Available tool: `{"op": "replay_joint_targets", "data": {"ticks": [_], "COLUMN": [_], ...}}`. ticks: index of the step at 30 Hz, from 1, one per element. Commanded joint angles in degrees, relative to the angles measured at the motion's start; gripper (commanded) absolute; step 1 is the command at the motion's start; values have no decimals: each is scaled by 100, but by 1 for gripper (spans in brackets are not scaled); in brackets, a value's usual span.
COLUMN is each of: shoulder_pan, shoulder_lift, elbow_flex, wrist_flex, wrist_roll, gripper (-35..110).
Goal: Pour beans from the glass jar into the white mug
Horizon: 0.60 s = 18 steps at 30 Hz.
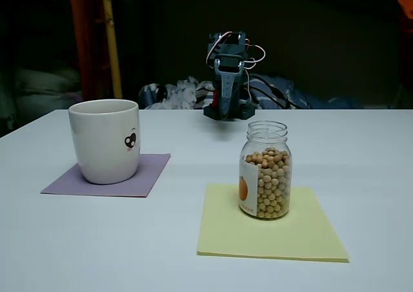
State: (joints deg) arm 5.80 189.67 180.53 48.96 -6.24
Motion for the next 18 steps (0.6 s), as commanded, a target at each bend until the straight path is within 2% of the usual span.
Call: {"op": "replay_joint_targets", "data": {"ticks": [1, 5, 8, 10, 15, 18], "shoulder_pan": [97, 79, 105, 246, 554, 633], "shoulder_lift": [220, 220, 220, 220, 123, -1090], "elbow_flex": [53, 53, 0, -396, -1389, -2215], "wrist_flex": [62, 62, 141, 510, 431, 35], "wrist_roll": [-35, -53, -97, -545, -2065, -3199], "gripper": [0, 0, 15, 20, 37, 50]}}
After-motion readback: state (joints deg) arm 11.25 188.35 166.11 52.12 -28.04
